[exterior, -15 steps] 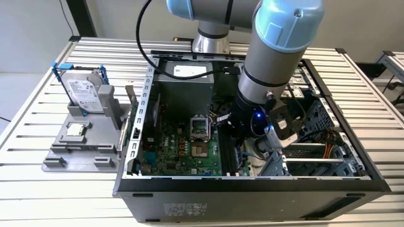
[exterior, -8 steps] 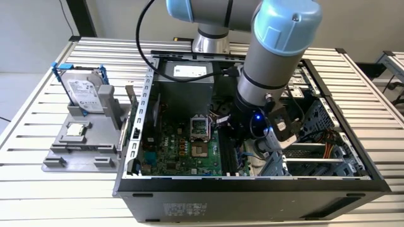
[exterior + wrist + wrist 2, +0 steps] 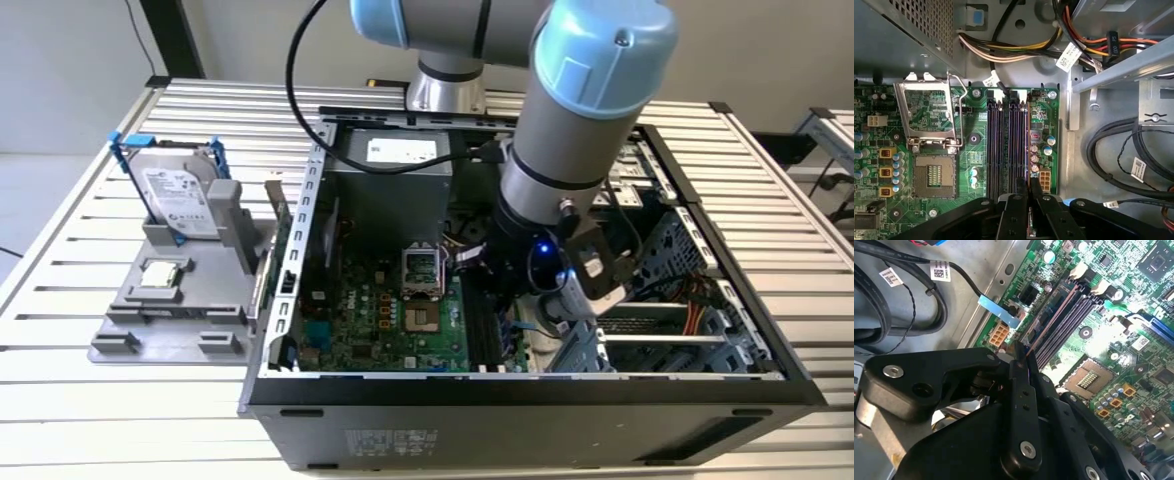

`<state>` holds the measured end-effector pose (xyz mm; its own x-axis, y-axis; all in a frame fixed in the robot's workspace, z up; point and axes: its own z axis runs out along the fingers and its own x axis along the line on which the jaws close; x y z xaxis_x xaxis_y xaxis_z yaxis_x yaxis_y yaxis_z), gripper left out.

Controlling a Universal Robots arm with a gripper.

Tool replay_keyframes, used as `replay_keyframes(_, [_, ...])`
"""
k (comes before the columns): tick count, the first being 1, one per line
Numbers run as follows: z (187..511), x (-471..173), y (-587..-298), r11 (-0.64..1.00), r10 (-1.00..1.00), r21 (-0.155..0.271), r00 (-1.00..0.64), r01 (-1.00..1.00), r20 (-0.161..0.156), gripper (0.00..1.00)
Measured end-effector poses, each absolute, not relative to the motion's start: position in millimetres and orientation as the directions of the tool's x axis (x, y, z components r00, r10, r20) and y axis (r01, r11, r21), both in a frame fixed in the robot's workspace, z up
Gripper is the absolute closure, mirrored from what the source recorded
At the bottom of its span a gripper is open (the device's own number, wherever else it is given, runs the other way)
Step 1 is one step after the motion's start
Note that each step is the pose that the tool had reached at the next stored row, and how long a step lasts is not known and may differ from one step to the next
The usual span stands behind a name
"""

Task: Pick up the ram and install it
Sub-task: 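Pick up the ram and move it above insertion slot, then insert the ram into the slot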

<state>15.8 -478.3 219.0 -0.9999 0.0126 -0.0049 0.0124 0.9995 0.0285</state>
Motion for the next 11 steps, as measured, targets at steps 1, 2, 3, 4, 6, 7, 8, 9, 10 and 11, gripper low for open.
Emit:
replay_keyframes(1, [218.9, 15.4, -478.3, 1.0, 0.013, 0.028, -1.0, 0.013, -0.005, 1.0])
replay_keyframes(2, [218.6, 15.3, -478.3, 1.0, 0.013, 0.027, -1.0, 0.012, -0.005, 1.0])
replay_keyframes(3, [218.1, 15.3, -478.3, 1.0, 0.012, 0.026, -1.0, 0.012, -0.005, 1.0])
replay_keyframes(4, [217.4, 15.3, -478.3, 1.0, 0.012, 0.024, -1.0, 0.012, -0.005, 1.0])
replay_keyframes(6, [216.1, 15.1, -478.3, 1.0, 0.012, 0.021, -1.0, 0.012, -0.004, 1.0])
replay_keyframes(7, [215.9, 14.9, -478.3, 1.0, 0.013, 0.02, -1.0, 0.012, -0.004, 1.0])
replay_keyframes(8, [215.8, 14.8, -478.2, 1.0, 0.012, 0.019, -1.0, 0.012, -0.004, 1.0])
replay_keyframes(9, [215.8, 14.8, -478.2, 1.0, 0.012, 0.018, -1.0, 0.012, -0.004, 1.0])
replay_keyframes(10, [215.8, 14.8, -478.2, 1.0, 0.012, 0.018, -1.0, 0.012, -0.004, 1.0])
replay_keyframes(11, [215.7, 14.7, -478.1, 1.0, 0.012, 0.018, -1.0, 0.012, -0.004, 1.0])
